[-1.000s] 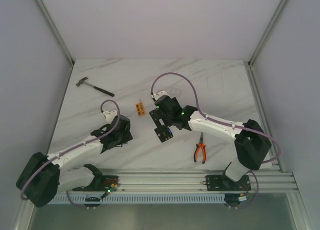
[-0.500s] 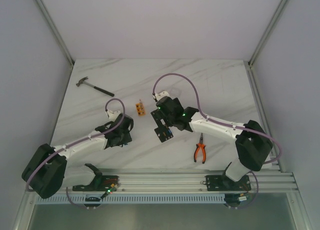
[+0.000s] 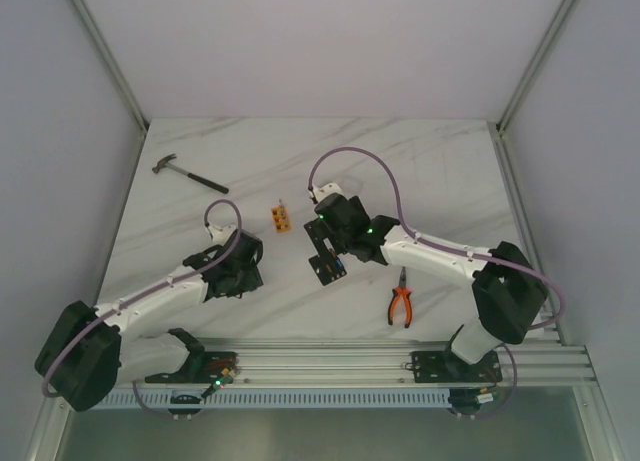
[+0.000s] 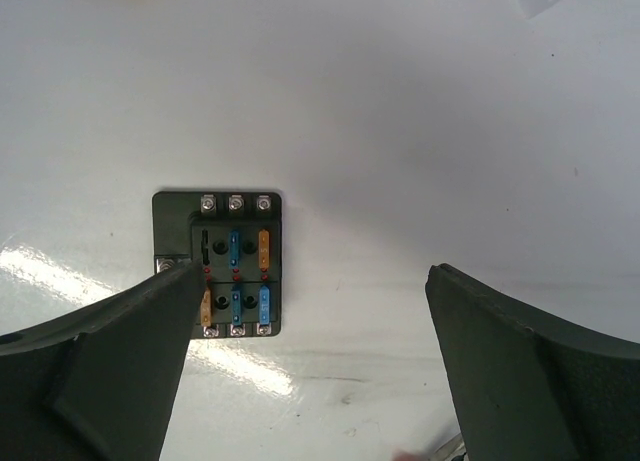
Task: Snap on the fuse box
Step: Move the fuse to the center of the board.
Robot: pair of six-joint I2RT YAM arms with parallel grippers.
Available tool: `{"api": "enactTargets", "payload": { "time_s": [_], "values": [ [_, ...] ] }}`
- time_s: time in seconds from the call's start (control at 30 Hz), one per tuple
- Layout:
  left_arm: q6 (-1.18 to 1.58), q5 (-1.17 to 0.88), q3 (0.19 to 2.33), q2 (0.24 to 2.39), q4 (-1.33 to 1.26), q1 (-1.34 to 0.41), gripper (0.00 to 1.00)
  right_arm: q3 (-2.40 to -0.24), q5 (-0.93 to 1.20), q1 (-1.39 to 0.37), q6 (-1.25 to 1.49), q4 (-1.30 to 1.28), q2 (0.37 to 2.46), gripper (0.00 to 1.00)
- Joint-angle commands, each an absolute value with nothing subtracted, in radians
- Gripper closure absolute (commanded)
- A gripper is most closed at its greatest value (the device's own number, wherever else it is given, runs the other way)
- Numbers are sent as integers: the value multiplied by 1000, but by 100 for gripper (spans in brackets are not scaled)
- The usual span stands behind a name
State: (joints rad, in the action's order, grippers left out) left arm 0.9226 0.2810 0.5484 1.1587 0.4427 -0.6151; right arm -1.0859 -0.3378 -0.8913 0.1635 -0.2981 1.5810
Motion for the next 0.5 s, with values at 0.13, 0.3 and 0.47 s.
{"api": "enactTargets", "payload": {
  "time_s": [0.13,0.3,0.47],
  "values": [
    [949,220,537,1195,399,-614,48,-1054,-362,-885,166,-267,1552,0],
    [943,233,537,1224,399,-614,52,-1031,-373,-882,167,-263,1508,0],
    [939,227,540,1233,399,-618,57,-1023,-370,-879,167,-256,1498,0]
  ]
}}
